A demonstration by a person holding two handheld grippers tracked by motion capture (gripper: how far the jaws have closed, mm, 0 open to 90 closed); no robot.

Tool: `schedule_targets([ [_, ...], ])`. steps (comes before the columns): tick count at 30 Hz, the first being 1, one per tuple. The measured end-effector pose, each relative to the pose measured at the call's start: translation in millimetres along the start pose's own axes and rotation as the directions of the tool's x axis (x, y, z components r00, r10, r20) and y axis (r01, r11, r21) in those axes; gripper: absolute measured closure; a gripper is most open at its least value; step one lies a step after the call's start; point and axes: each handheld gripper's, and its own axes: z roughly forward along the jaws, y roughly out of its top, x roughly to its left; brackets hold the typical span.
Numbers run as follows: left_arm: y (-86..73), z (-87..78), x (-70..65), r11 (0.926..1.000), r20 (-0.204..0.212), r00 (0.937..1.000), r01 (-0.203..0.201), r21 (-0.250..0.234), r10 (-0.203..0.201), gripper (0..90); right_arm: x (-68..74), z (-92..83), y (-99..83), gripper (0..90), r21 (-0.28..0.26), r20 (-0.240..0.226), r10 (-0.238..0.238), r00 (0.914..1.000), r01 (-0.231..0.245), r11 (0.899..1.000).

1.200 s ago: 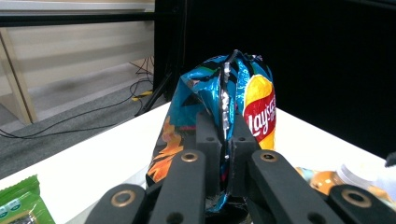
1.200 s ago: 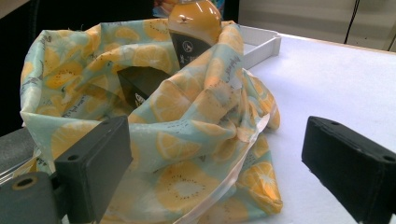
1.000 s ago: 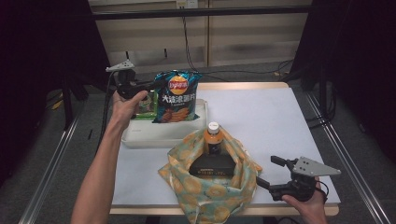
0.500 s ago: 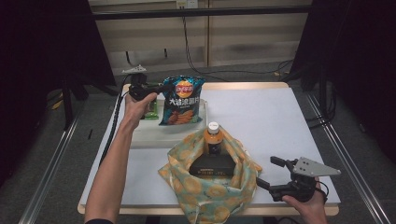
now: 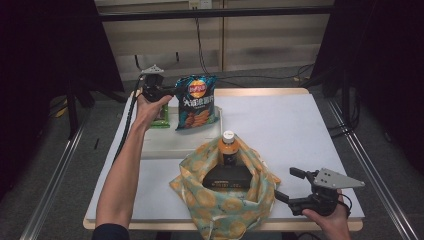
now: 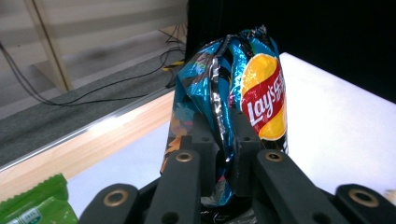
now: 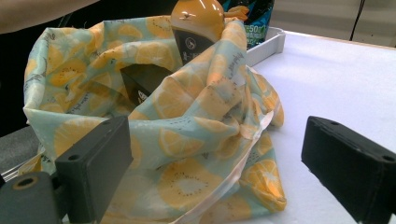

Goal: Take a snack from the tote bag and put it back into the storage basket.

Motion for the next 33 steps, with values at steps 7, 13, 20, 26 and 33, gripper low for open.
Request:
schedule_targets([
  [7,-4.9,-3.8,7.5,0.9996,-0.039,0.9991,0.017,0.024,-0.016,68.0,-1.5,-1.5,-1.0,7.6,0.001,-0.003,0.001,1.0000,-0.001,1.000],
  [13,-10.3,-6.0,10.6,0.9977,-0.058,0.9969,0.054,0.040,-0.052,50.5,0.3,-0.1,-0.6,7.4,0.004,-0.008,-0.005,1.0000,0.005,1.000],
  [20,-19.1,-9.3,10.6,0.9938,-0.067,0.9950,0.079,0.079,-0.074,41.1,-0.2,0.9,-0.7,7.4,0.007,-0.012,-0.002,0.9999,0.002,1.000],
  [26,-20.7,-18.0,9.3,0.9924,-0.086,0.9934,0.084,0.090,-0.077,32.6,2.0,0.9,-0.7,7.5,0.010,-0.013,-0.003,0.9999,0.003,1.000],
  [33,-34.7,-37.4,-5.8,0.9957,0.026,0.9991,0.032,0.087,-0.034,52.2,-0.7,1.1,-0.8,7.3,0.014,-0.002,-0.002,1.0000,0.002,1.000],
])
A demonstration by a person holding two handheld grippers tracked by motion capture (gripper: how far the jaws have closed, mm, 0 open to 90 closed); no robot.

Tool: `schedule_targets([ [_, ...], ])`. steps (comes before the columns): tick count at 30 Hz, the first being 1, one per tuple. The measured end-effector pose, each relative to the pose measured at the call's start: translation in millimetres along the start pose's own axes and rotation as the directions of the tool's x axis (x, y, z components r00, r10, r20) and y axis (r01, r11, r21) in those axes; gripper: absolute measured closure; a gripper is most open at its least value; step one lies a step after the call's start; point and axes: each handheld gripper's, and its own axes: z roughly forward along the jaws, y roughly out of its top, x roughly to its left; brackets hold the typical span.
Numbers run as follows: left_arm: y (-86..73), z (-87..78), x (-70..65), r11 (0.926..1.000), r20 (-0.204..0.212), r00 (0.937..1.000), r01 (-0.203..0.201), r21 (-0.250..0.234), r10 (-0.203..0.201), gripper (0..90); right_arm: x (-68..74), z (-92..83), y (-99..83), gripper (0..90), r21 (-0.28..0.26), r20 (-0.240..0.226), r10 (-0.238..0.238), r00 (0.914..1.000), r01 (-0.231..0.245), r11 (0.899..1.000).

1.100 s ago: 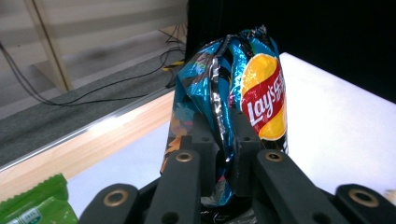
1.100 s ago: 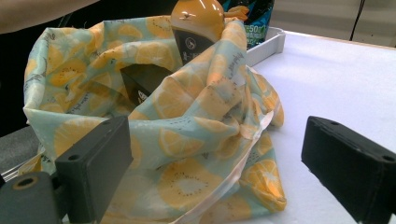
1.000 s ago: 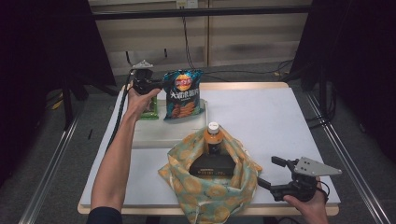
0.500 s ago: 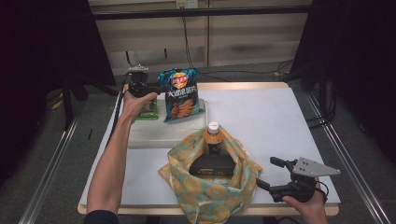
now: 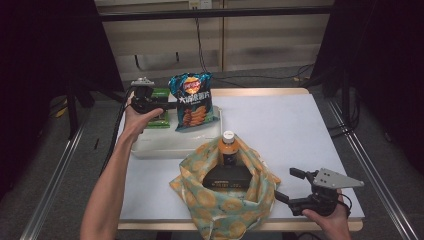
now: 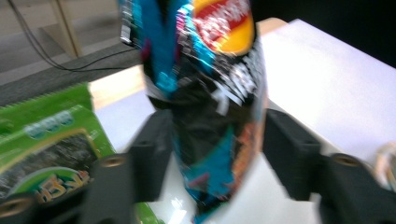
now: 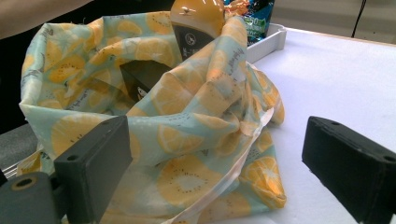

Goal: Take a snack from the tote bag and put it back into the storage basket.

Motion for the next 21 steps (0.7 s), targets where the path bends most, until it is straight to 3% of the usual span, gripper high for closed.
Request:
schedule_targets([
  [1,0.0,0.0,0.0,1.0000,0.000,1.0000,0.000,0.000,0.000,62.4,0.0,0.0,0.0,7.3,0.000,0.000,0.000,1.0000,0.000,1.000],
  [2,-2.8,-0.4,-6.0,0.9998,0.037,0.9992,-0.018,-0.011,0.018,66.7,-0.4,0.6,0.2,7.3,0.000,0.003,-0.002,1.0000,0.002,1.000],
  [3,-2.8,-0.4,-6.0,0.9998,0.037,0.9992,-0.018,-0.011,0.018,70.3,0.0,0.7,0.4,7.3,-0.002,0.003,0.002,1.0000,-0.002,1.000],
  [4,-4.4,1.8,-9.2,0.9998,0.079,0.9967,-0.018,-0.001,0.018,70.3,0.0,0.7,0.4,7.3,-0.002,0.003,0.002,1.0000,-0.002,1.000],
  [7,-9.1,14.2,-17.7,0.9978,0.101,0.9939,-0.048,0.046,0.043,84.8,0.9,1.7,0.6,7.4,0.000,0.000,-0.006,1.0000,0.006,1.000],
  [9,-13.2,24.3,-20.4,0.9960,0.107,0.9933,-0.052,0.073,0.044,89.3,1.5,1.0,0.6,7.3,0.001,0.003,-0.001,1.0000,0.001,1.000],
  [14,-27.3,50.7,-27.0,0.9895,0.143,0.9888,-0.061,0.131,0.042,90.0,-0.1,-0.1,-0.1,7.3,-0.001,0.004,-0.003,1.0000,0.003,1.000],
  [19,-37.3,60.9,-24.0,0.9865,0.130,0.9912,-0.044,0.158,0.023,90.0,0.3,0.2,-0.1,7.3,0.003,0.001,0.002,1.0000,-0.002,1.000],
  [21,-42.2,66.8,-22.0,0.9795,0.118,0.9928,-0.046,0.196,0.023,90.0,0.1,0.6,-0.2,7.3,0.002,0.000,0.000,1.0000,0.000,1.000],
])
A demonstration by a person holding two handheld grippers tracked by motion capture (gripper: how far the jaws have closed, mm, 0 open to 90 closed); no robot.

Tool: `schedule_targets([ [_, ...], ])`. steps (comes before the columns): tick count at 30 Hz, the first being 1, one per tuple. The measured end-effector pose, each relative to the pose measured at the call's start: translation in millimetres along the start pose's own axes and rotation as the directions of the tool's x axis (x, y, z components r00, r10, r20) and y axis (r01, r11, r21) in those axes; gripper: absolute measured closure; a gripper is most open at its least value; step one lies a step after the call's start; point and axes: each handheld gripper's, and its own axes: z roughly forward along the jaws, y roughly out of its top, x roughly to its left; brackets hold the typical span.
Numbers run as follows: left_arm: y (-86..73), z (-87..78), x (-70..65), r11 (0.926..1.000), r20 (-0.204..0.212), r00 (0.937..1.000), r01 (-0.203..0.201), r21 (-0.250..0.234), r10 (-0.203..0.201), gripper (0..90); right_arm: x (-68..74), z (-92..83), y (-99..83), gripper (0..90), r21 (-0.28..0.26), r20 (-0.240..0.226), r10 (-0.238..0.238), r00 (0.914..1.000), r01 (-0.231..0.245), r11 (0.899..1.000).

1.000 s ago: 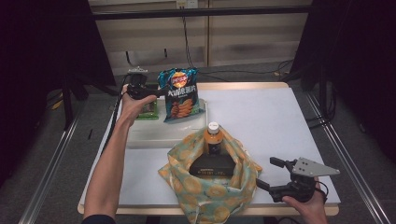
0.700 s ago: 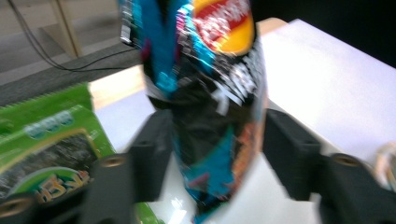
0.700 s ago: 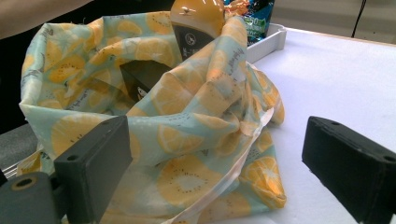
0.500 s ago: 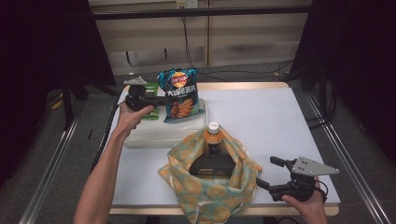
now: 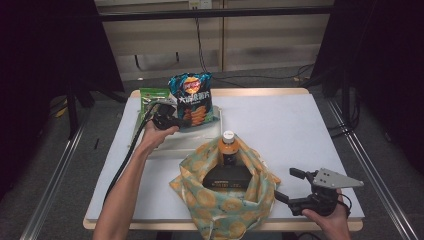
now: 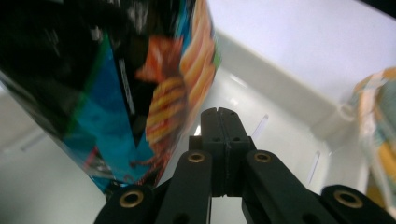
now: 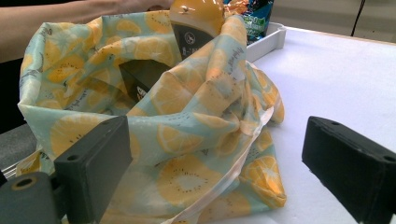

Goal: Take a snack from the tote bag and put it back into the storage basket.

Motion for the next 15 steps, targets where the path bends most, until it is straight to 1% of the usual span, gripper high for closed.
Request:
schedule_targets([
  [1,-2.3,3.4,3.5,0.9997,-0.012,0.9999,0.012,0.022,-0.012,90.0,0.0,0.2,0.0,7.3,0.000,0.000,0.000,1.0000,0.000,1.000],
  [2,-3.5,3.7,5.3,0.9995,-0.027,0.9994,0.023,0.022,-0.022,90.0,0.1,0.4,0.0,7.4,0.000,0.001,0.000,1.0000,0.000,1.000],
  [3,-3.5,3.7,5.3,0.9995,-0.027,0.9994,0.023,0.022,-0.022,90.0,0.1,0.7,0.0,7.3,0.000,0.003,0.000,1.0000,0.000,1.000],
  [4,-5.4,3.8,9.1,0.9991,-0.023,0.9990,0.038,0.015,-0.038,90.0,0.0,0.8,0.0,7.3,0.001,0.002,0.001,1.0000,-0.001,1.000],
  [6,-6.0,3.5,10.5,0.9990,-0.027,0.9987,0.044,0.009,-0.043,90.0,-0.1,1.1,0.0,7.3,0.000,0.001,0.000,1.0000,0.000,1.000],
  [7,-6.4,2.9,13.0,0.9983,-0.028,0.9979,0.058,0.009,-0.057,90.0,-0.3,1.2,0.1,7.3,0.003,0.004,0.001,1.0000,-0.001,1.000],
  [9,-6.1,2.5,13.6,0.9985,-0.049,0.9974,0.053,0.014,-0.053,90.0,-0.4,1.3,0.1,7.3,0.003,0.001,0.001,1.0000,-0.001,1.000],
  [11,-6.1,2.2,13.9,0.9982,-0.054,0.9969,0.058,0.015,-0.057,90.0,-0.4,1.3,0.2,7.3,0.003,0.000,-0.002,1.0000,0.002,1.000],
  [12,-6.5,2.0,15.2,0.9981,-0.048,0.9971,0.061,0.014,-0.060,90.0,-0.3,1.3,0.1,7.3,0.002,0.000,-0.001,1.0000,0.001,1.000],
  [14,-6.6,3.0,15.3,0.9978,-0.070,0.9957,0.063,0.021,-0.061,90.0,-0.4,1.3,0.1,7.3,0.001,0.000,0.000,1.0000,0.000,1.000],
  [15,-6.7,3.5,15.7,0.9978,-0.067,0.9959,0.062,0.022,-0.060,90.0,-0.4,1.3,0.1,7.3,0.002,0.000,0.000,1.0000,0.000,1.000],
])
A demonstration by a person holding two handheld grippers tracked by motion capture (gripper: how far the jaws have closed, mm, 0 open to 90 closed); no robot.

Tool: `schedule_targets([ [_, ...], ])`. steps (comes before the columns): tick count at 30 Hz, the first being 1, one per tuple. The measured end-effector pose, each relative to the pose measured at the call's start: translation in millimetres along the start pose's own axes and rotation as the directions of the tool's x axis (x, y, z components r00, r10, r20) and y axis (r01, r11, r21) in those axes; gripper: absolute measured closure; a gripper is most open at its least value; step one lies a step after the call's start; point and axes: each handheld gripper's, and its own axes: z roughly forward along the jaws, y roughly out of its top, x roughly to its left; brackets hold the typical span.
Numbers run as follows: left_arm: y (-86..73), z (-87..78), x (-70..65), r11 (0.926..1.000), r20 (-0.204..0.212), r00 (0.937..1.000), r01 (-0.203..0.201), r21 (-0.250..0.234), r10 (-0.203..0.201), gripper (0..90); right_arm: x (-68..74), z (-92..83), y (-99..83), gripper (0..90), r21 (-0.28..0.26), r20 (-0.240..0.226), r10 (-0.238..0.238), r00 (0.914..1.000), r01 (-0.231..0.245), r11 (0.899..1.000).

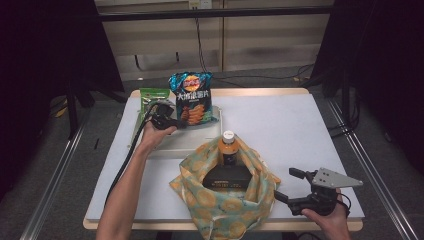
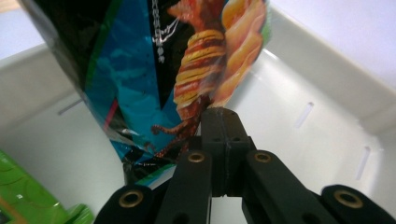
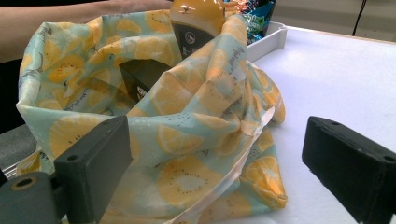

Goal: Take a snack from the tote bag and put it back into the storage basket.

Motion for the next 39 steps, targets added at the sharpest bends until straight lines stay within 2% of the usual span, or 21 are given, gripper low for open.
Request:
schedule_targets([
  [6,-3.2,-1.7,0.1,1.0000,-0.032,0.9995,0.006,-0.002,-0.006,90.0,0.1,-1.2,-0.1,7.4,-0.001,0.000,0.000,1.0000,0.000,1.000],
  [8,-4.6,-4.6,1.2,0.9999,-0.025,0.9996,0.016,0.006,-0.016,90.0,-0.3,-0.9,-0.2,7.3,-0.001,0.003,0.002,1.0000,-0.002,1.000],
  [9,-5.2,-5.2,0.6,0.9998,-0.036,0.9992,0.016,-0.009,-0.016,90.0,-0.4,-0.7,-0.1,7.3,-0.002,0.005,0.003,1.0000,-0.003,1.000],
  [16,-3.3,-23.3,-16.4,0.9973,-0.003,1.0000,-0.003,-0.073,0.003,86.0,1.6,-0.2,1.0,7.4,0.000,-0.004,-0.002,1.0000,0.002,1.000],
  [17,-4.2,-27.7,-19.1,0.9968,-0.013,0.9998,-0.018,-0.078,0.017,87.0,1.6,-0.3,1.3,7.2,0.003,0.005,0.000,1.0000,0.000,1.000],
  [18,-7.5,-36.2,-24.8,0.9935,-0.008,0.9998,-0.017,-0.113,0.016,87.8,1.5,-0.6,1.5,7.4,0.005,0.007,0.001,1.0000,-0.001,1.000],
  [21,-10.8,-44.9,-31.3,0.9908,0.000,0.9997,-0.025,-0.133,0.025,90.0,0.7,0.0,2.1,9.2,0.005,0.019,0.004,0.9998,-0.004,1.000],
  [23,-13.0,-53.2,-39.4,0.9886,-0.004,0.9988,-0.048,-0.143,0.048,90.0,0.6,0.2,2.6,11.1,0.007,0.021,0.003,0.9998,-0.003,1.000],
  [24,-14.2,-58.3,-43.0,0.9857,0.002,0.9986,-0.051,-0.161,0.052,90.0,1.2,0.2,3.8,16.5,0.004,0.024,-0.007,0.9997,0.007,1.000],
  [25,-15.2,-64.1,-46.8,0.9833,0.006,0.9984,-0.055,-0.174,0.057,90.0,1.2,0.2,3.8,16.5,0.004,0.024,-0.007,0.9997,0.007,1.000],
  [26,-18.0,-75.9,-55.1,0.9734,0.034,0.9976,-0.052,-0.223,0.061,90.0,3.2,-0.8,4.9,21.9,0.003,0.026,-0.009,0.9996,0.009,1.000],
  [27,-19.1,-81.0,-59.3,0.9707,0.041,0.9968,-0.057,-0.234,0.068,90.0,4.0,-1.2,5.3,25.6,0.005,0.028,-0.013,0.9995,0.012,1.000],
  [29,-19.9,-85.6,-64.0,0.9682,0.035,0.9958,-0.074,-0.239,0.084,89.6,4.3,-1.2,5.7,28.3,0.003,0.021,-0.018,0.9996,0.018,1.000],
  [30,-23.5,-93.4,-72.2,0.9629,0.054,0.9937,-0.081,-0.257,0.098,88.2,5.2,-0.5,7.2,31.4,0.002,0.023,-0.016,0.9996,0.016,1.000],
  [31,-23.5,-93.4,-72.2,0.9629,0.054,0.9937,-0.081,-0.257,0.098,88.1,5.2,-0.5,7.2,31.4,0.002,0.023,-0.016,0.9996,0.016,1.000],
  [33,-32.2,-100.3,-84.4,0.9568,0.062,0.9908,-0.098,-0.273,0.120,88.1,6.9,-0.7,10.5,34.8,-0.001,0.029,-0.020,0.9994,0.020,1.000],
  [35,-35.6,-101.3,-88.4,0.9563,0.073,0.9896,-0.100,-0.275,0.124,88.1,7.9,-0.5,11.6,35.7,-0.005,0.028,-0.015,0.9995,0.016,1.000],
  [36,-39.4,-102.1,-95.3,0.9554,0.068,0.9872,-0.121,-0.269,0.144,88.1,7.7,-0.1,12.6,36.4,-0.004,0.025,-0.022,0.9994,0.022,1.000],
  [37,-42.0,-102.6,-99.3,0.9561,0.080,0.9856,-0.123,-0.266,0.149,88.1,7.6,1.8,14.9,38.5,-0.008,0.020,-0.018,0.9996,0.018,1.000],
  [38,-46.8,-103.5,-109.8,0.9548,0.087,0.9810,-0.146,-0.259,0.173,88.0,8.2,3.0,16.1,40.0,-0.006,0.017,-0.018,0.9997,0.018,1.000],
  [39,-46.8,-103.5,-109.8,0.9548,0.087,0.9810,-0.146,-0.259,0.173,87.6,8.6,4.4,17.5,41.7,-0.006,0.008,-0.021,0.9997,0.021,1.000],
])
